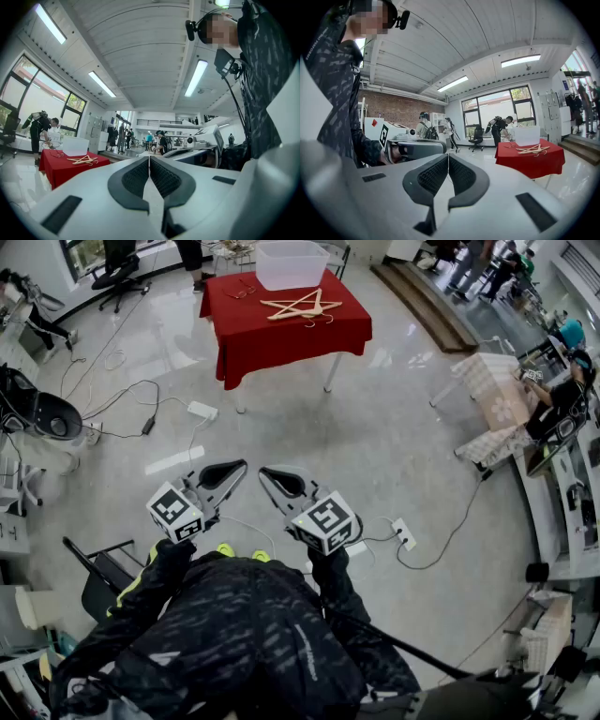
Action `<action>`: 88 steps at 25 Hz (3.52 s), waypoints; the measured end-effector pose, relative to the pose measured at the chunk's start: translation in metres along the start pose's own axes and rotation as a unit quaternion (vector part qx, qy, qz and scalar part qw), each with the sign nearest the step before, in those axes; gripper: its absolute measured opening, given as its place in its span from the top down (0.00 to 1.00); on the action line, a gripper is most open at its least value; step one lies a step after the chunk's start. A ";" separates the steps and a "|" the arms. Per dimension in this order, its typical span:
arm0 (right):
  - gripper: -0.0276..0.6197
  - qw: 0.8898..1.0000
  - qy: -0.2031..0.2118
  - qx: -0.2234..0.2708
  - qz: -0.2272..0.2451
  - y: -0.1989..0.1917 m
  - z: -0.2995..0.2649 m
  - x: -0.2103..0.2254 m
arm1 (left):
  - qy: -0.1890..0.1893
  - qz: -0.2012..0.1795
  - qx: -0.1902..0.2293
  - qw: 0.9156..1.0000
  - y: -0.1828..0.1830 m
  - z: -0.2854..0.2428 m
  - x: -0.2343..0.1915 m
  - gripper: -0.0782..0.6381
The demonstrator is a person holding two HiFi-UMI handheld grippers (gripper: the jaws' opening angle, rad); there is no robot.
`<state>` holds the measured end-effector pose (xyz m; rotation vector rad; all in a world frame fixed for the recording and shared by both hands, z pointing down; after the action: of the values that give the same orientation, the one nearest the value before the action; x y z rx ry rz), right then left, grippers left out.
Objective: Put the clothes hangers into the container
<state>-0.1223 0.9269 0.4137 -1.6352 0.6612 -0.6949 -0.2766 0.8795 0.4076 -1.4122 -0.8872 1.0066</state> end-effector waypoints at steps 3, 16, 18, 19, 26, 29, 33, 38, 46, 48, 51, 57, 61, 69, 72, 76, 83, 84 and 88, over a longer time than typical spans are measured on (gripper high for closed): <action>0.93 1.000 -0.001 0.002 -0.007 0.001 0.003 0.006 | -0.002 0.000 0.002 1.000 0.002 -0.008 0.000 0.87; 0.93 0.999 0.019 -0.030 -0.009 -0.004 0.014 0.015 | 0.007 0.011 -0.010 1.000 -0.004 -0.020 0.001 0.87; 0.93 0.999 0.019 -0.029 -0.006 -0.007 0.020 0.020 | 0.011 0.012 -0.010 1.000 -0.006 -0.025 0.004 0.87; 0.93 0.999 0.020 -0.029 -0.006 -0.008 0.022 0.022 | 0.013 0.012 -0.010 1.000 -0.006 -0.028 0.005 0.87; 0.93 0.999 0.013 -0.030 -0.019 -0.007 0.021 0.045 | 0.038 0.023 -0.004 0.999 -0.006 -0.033 -0.013 0.87; 0.93 0.999 0.013 -0.032 -0.015 -0.009 0.017 0.053 | 0.039 0.025 -0.003 0.999 -0.010 -0.038 -0.019 0.87; 0.93 0.999 0.015 -0.035 -0.016 -0.014 0.004 0.066 | 0.032 0.028 -0.008 0.999 -0.018 -0.049 -0.032 0.87; 0.93 0.999 0.012 -0.049 -0.014 -0.019 -0.015 0.094 | 0.021 0.033 -0.005 0.999 -0.026 -0.069 -0.063 0.87; 0.93 0.999 -0.021 -0.043 -0.024 0.002 -0.068 0.198 | 0.002 0.037 -0.010 0.999 -0.018 -0.140 -0.168 0.87; 0.93 0.998 -0.028 -0.042 -0.022 0.007 -0.086 0.226 | -0.003 0.035 -0.010 0.999 -0.016 -0.159 -0.198 0.87; 0.93 0.998 -0.033 -0.044 -0.026 0.013 -0.117 0.270 | -0.007 0.037 -0.009 0.999 -0.013 -0.187 -0.246 0.87; 0.93 0.997 -0.040 -0.061 -0.038 0.026 -0.178 0.356 | -0.016 0.061 -0.016 0.998 -0.008 -0.241 -0.341 0.87; 0.93 0.996 -0.046 -0.072 -0.040 0.032 -0.215 0.410 | -0.024 0.071 -0.014 0.997 -0.005 -0.272 -0.399 0.87; 0.93 0.993 -0.054 -0.092 -0.046 0.043 -0.269 0.487 | -0.046 0.078 -0.020 0.996 -0.005 -0.322 -0.479 0.87; 0.93 0.993 -0.060 -0.090 -0.037 0.048 -0.283 0.510 | -0.054 0.077 -0.018 0.995 -0.002 -0.338 -0.499 0.87; 0.93 0.993 -0.061 -0.092 -0.037 0.052 -0.290 0.518 | -0.067 0.088 -0.024 0.994 -0.001 -0.345 -0.505 0.87; 0.93 0.991 -0.068 -0.114 0.002 0.064 -0.302 0.538 | -0.071 0.096 -0.026 0.992 0.002 -0.353 -0.521 0.87; 0.93 0.991 -0.068 -0.119 0.009 0.065 -0.303 0.542 | -0.069 0.095 -0.026 0.993 0.003 -0.355 -0.524 0.87; 0.93 0.989 -0.057 -0.132 0.027 0.064 -0.306 0.566 | -0.057 0.098 -0.024 0.993 -0.001 -0.368 -0.538 0.87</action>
<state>0.0200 0.2971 0.4432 -1.8779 0.7350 -0.4866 -0.1206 0.2480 0.4573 -1.5156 -0.8723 1.2323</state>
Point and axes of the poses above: the fingertips, and each gripper's own axes: z backward along the fingers, x to its right, y out of its top, the point moved 8 cm from there along z, backward along the fingers, and after that the axes turned 6 degrees about y, right-handed, at the moved point
